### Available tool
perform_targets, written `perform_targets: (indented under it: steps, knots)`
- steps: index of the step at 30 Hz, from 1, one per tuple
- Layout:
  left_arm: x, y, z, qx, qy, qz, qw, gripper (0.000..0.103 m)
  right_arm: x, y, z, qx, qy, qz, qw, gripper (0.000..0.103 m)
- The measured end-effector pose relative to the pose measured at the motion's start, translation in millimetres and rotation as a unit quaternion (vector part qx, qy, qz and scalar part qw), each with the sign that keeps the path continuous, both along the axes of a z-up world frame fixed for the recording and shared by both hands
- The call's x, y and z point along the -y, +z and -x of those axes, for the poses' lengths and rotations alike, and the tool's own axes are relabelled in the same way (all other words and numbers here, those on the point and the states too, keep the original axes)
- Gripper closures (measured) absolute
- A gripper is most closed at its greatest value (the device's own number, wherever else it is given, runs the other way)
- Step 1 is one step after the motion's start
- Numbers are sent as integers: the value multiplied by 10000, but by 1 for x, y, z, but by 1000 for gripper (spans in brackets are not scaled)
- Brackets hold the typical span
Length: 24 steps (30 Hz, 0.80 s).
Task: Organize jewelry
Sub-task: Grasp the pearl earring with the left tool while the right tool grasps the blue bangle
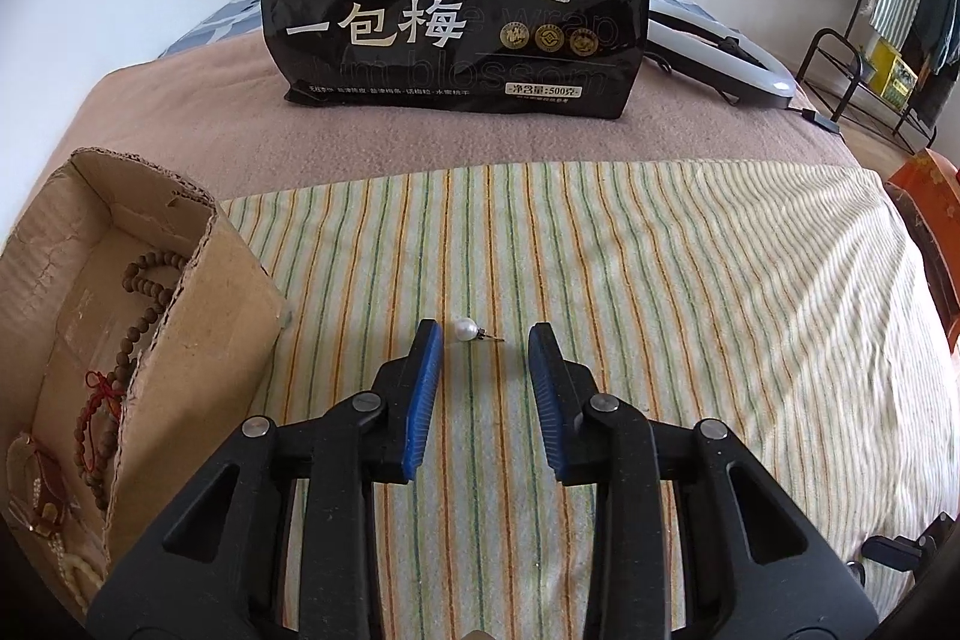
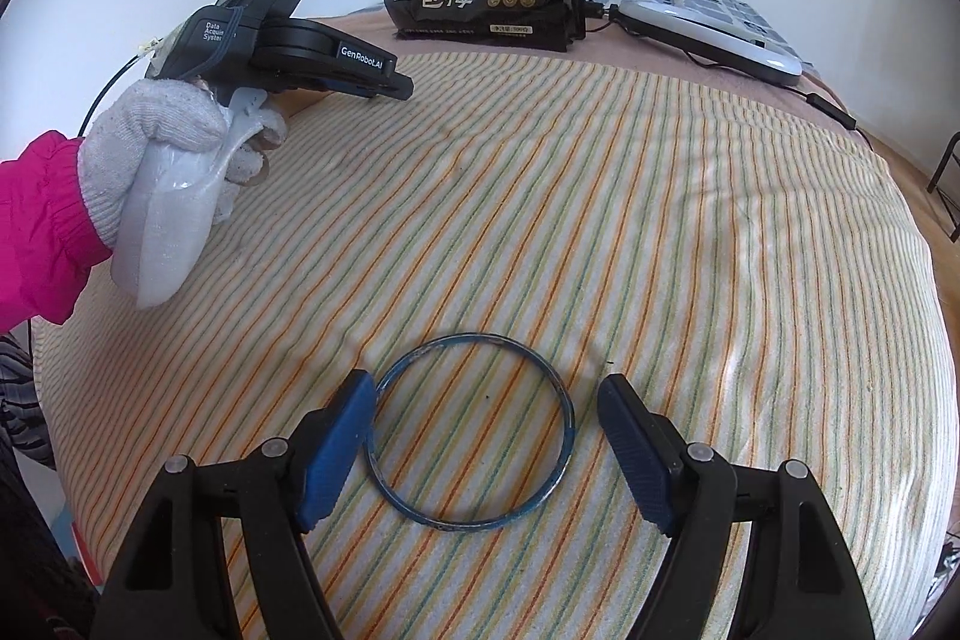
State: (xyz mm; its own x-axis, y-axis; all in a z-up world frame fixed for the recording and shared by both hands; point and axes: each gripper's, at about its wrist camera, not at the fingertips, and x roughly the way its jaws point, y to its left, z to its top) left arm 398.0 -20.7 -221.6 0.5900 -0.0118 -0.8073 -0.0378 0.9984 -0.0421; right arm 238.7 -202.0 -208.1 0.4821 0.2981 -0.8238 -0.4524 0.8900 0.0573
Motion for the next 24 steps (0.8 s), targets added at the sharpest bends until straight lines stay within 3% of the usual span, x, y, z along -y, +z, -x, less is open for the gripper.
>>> perform_targets:
  steps: [7, 24]
  knots:
    - [-3, -7, -5, 47, -44, 72, 10000, 86, -1, -2, 0, 13, 11, -3, 10000, 24]
    - [2, -3, 5, 91, -373, 280, 9989, 87, -1, -3, 0, 26, 47, 3, 10000, 22]
